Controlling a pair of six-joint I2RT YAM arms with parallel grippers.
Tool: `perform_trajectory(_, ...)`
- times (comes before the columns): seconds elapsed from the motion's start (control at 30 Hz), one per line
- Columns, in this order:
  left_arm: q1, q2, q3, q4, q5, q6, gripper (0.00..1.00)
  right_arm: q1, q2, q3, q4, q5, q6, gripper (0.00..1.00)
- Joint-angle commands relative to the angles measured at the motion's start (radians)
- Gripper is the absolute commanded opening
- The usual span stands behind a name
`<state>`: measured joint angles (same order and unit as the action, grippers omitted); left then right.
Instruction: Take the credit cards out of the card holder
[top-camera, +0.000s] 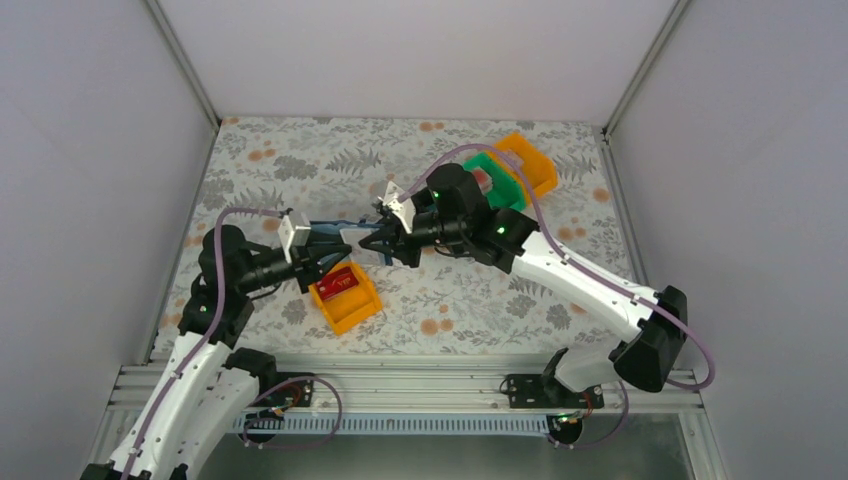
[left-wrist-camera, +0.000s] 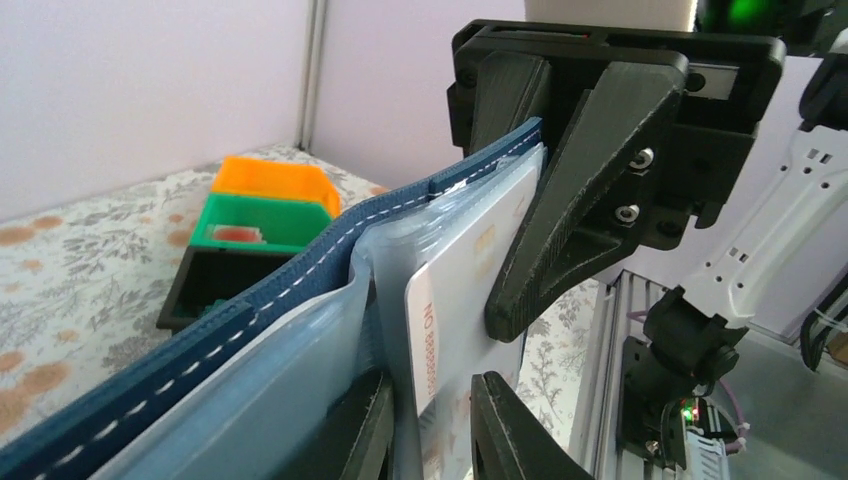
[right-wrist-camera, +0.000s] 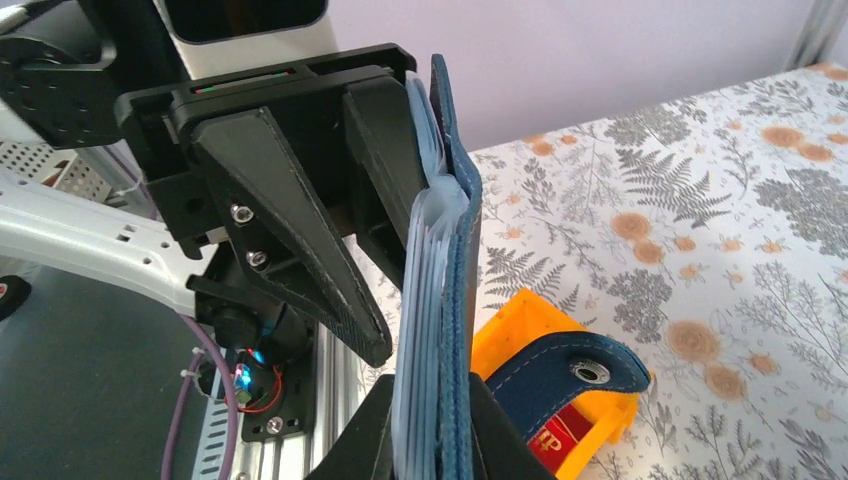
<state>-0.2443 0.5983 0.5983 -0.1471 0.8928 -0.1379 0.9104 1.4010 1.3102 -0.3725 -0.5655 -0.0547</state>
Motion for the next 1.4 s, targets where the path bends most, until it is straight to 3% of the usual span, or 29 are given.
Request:
perform_trajectory(0.0,-0.002,0.01,0.007,0.086,0.085,0.008,0.19,0.013,-0.019,-0.002,0.086,-0.154,-0.039,0.04)
perform_trajectory(0.2,-0.006,0.002,0.017,0.114,0.135,-0.004,0.03,0.013,-0.009,0.0,0.083,-0.151,-0.056,0.04)
perform_trajectory(0.4,-0.006,-0.009,0.035,0.05,0.138,0.001,0.02,-0.001,-0.002,-0.016,0.072,-0.146,-0.054,0.06)
perform_trajectory(0.57,-0.005,-0.014,0.051,0.02,0.13,0.018,0.03,-0.039,-0.048,-0.078,0.099,-0.195,-0.051,0.26)
perform_trajectory(0.97,0.0,-0.012,0.038,-0.02,0.107,0.05,0.02,-0.089,-0.082,-0.137,0.05,-0.26,-0.076,0.33)
perform_trajectory(1.07,0.0,-0.012,0.035,-0.019,0.11,0.053,0.02,-0.092,-0.072,-0.136,0.029,-0.261,-0.085,0.28)
perform_trajectory(1.23,0.0,-0.012,0.045,-0.046,0.114,0.095,0.02,-0.101,-0.072,-0.135,0.015,-0.264,-0.095,0.07)
perform_trajectory(1.37,0.0,-0.012,0.036,-0.044,0.156,0.109,0.02,-0.106,-0.076,-0.137,0.013,-0.268,-0.099,0.04)
